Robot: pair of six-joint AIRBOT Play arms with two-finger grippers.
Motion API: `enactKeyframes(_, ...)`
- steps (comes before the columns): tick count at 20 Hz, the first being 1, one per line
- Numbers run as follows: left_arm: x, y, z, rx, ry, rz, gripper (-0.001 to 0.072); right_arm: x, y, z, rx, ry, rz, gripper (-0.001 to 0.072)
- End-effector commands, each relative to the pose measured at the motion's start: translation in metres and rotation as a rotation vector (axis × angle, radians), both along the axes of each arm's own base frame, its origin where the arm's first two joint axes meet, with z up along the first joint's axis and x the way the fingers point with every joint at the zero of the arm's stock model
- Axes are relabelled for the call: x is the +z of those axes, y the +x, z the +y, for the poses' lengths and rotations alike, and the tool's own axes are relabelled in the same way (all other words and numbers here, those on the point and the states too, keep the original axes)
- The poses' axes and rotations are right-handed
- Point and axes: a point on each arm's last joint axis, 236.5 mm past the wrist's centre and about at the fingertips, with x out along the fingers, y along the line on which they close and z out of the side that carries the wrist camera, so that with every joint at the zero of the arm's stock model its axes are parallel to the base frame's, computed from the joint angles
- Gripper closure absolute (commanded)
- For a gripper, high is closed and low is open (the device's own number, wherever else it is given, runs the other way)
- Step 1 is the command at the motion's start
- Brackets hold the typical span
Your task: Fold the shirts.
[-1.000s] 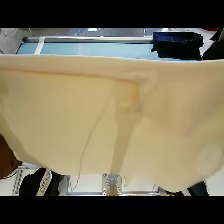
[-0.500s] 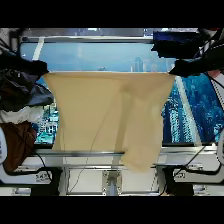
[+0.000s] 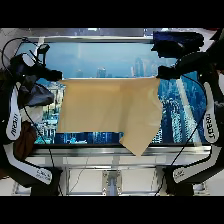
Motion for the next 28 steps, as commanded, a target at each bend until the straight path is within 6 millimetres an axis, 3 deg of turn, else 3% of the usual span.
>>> enactKeyframes(1, -0.03, -0.022, -0.004, -0.014, -0.008, 0.114, 0.07, -0.043, -0.036, 0.002, 0.069, -0.105, 0.158, 0.0699)
enactKeyframes(7, -0.086, -0.07, -0.011, -0.023, -0.022, 0.287, 0.07, -0.123, -0.084, 0.003, 0.031, -0.086, 0.323, 0.0699)
enactKeyframes(10, -0.096, -0.078, -0.014, -0.027, -0.025, 0.317, 0.0699, -0.141, -0.095, 0.002, 0.012, -0.084, 0.348, 0.0699)
enactKeyframes(13, -0.098, -0.085, -0.017, -0.037, -0.029, 0.347, 0.0699, -0.143, -0.097, 0.003, 0.004, -0.082, 0.356, 0.0697)
enactKeyframes(14, -0.099, -0.091, -0.018, -0.042, -0.032, 0.371, 0.0672, -0.142, -0.098, 0.003, -0.013, -0.076, 0.365, 0.0692)
enactKeyframes(15, -0.098, -0.098, -0.019, -0.049, -0.036, 0.399, 0.0442, -0.139, -0.1, 0.005, -0.019, -0.067, 0.374, 0.061)
enactKeyframes(16, -0.097, -0.105, -0.021, -0.055, -0.044, 0.425, 0.0043, -0.131, -0.102, 0.005, -0.015, -0.066, 0.368, 0.0427)
enactKeyframes(17, -0.091, -0.109, -0.019, -0.037, -0.049, 0.439, 0.0009, -0.118, -0.101, 0.005, -0.012, -0.068, 0.343, 0.0314)
enactKeyframes(19, -0.065, -0.11, -0.01, 0.037, -0.069, 0.408, 0.0007, -0.074, -0.101, -0.007, -0.011, -0.114, 0.254, 0.0315)
enactKeyframes(21, -0.027, -0.111, 0.01, 0.091, -0.072, 0.324, 0.0008, -0.027, -0.117, -0.044, -0.022, -0.249, 0.186, 0.0314)
enactKeyframes(23, -0.012, -0.139, 0.033, 0.17, -0.084, 0.295, 0.0008, 0.003, -0.146, -0.078, -0.091, -0.3, 0.16, 0.0252)
enactKeyframes(25, -0.033, -0.195, 0.046, 0.32, -0.148, 0.315, 0.0008, 0.0, -0.182, -0.087, -0.177, -0.234, 0.151, 0.0252)
enactKeyframes(26, -0.047, -0.218, 0.041, 0.407, -0.224, 0.311, 0.0008, -0.01, -0.198, -0.079, -0.214, -0.162, 0.15, 0.0252)
enactKeyframes(28, -0.064, -0.243, 0.014, 0.597, -0.473, 0.258, 0.0013, -0.025, -0.218, -0.057, -0.246, -0.054, 0.144, 0.0251)
